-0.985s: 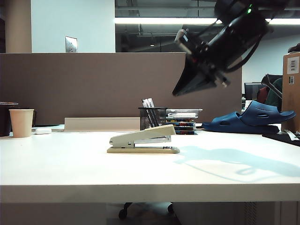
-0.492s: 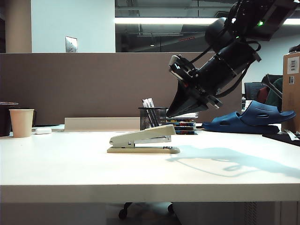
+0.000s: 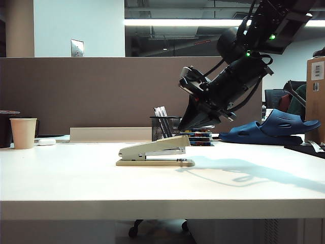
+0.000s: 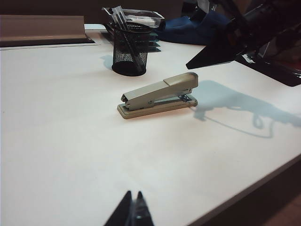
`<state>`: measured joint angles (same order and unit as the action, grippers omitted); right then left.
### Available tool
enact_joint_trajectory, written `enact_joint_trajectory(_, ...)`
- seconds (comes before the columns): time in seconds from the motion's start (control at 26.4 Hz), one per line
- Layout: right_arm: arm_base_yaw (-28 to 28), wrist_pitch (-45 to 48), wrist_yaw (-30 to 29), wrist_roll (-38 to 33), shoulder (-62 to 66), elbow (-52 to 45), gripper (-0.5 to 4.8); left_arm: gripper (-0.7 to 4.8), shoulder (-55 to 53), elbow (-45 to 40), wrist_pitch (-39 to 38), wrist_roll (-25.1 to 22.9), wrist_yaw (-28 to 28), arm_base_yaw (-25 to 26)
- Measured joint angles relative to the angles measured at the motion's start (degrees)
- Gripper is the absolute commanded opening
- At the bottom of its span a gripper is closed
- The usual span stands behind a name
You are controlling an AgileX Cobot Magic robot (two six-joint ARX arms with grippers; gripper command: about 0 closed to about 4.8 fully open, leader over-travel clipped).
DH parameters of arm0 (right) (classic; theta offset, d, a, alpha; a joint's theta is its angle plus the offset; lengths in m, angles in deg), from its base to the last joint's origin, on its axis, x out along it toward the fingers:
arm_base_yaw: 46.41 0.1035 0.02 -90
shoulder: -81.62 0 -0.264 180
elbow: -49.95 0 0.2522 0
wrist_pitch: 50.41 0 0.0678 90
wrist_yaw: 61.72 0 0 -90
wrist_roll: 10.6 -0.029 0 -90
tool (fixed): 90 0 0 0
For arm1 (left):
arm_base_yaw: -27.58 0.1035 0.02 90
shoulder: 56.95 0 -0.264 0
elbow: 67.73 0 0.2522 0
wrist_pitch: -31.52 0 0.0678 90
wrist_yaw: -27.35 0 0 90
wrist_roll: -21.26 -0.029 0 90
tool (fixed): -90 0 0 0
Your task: Press the stapler down.
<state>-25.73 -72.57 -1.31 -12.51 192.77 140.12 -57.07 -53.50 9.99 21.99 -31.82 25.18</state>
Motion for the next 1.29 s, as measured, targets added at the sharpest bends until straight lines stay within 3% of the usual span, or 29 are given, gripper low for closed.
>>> enact_joint_trajectory(1.29, 0.07, -5.55, 1.49, 0.24, 1.55, 0.57, -0.09, -0.06, 0.0, 0.0, 0.0, 0.0, 0.0, 0.0)
